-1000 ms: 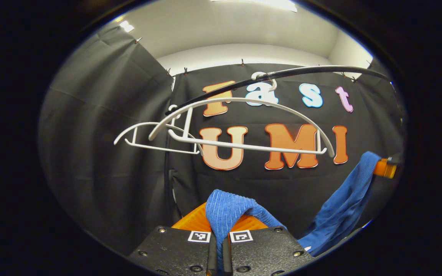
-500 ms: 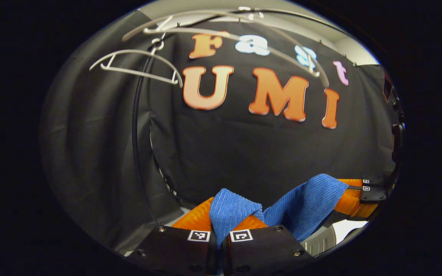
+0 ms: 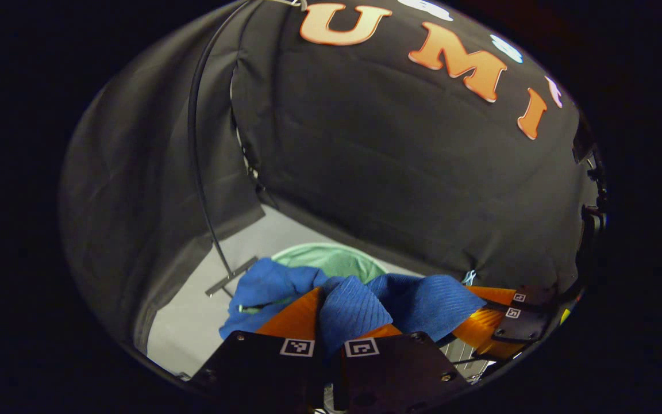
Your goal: Grasp the clothes on the hanger with both hands and then place them into the laundry hamper below.
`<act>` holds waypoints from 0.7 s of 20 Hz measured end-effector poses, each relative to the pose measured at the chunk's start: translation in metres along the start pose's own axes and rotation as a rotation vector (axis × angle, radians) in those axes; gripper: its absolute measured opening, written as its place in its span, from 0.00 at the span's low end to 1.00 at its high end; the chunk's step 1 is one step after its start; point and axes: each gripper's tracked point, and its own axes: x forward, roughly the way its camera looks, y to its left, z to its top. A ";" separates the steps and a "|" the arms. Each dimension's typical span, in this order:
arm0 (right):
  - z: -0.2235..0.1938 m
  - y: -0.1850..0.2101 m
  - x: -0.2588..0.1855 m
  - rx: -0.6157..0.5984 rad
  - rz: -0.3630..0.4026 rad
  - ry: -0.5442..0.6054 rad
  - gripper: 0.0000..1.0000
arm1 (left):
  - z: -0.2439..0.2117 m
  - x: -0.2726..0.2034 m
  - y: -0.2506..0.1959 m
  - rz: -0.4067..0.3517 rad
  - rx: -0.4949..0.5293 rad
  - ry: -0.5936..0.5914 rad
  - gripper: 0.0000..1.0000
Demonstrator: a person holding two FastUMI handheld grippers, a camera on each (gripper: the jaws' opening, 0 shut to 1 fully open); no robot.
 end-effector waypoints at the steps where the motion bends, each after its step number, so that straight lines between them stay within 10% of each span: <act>1: -0.008 0.000 -0.001 0.017 -0.001 0.037 0.08 | -0.014 0.007 0.005 0.014 -0.018 0.041 0.06; 5: -0.051 -0.008 0.008 0.079 -0.019 0.185 0.08 | -0.065 0.032 0.019 0.047 -0.101 0.194 0.01; 10: -0.072 -0.006 0.001 0.127 0.013 0.297 0.14 | -0.115 0.017 0.038 0.082 -0.144 0.281 0.45; 11: -0.072 -0.005 -0.003 0.123 0.018 0.299 0.54 | -0.119 0.014 0.045 0.116 -0.131 0.301 0.49; 12: -0.072 -0.005 -0.002 0.113 0.019 0.296 0.50 | -0.127 0.014 0.052 0.146 -0.121 0.317 0.66; 14: -0.075 -0.011 -0.001 0.099 -0.003 0.278 0.72 | -0.130 0.009 0.061 0.198 -0.129 0.328 1.00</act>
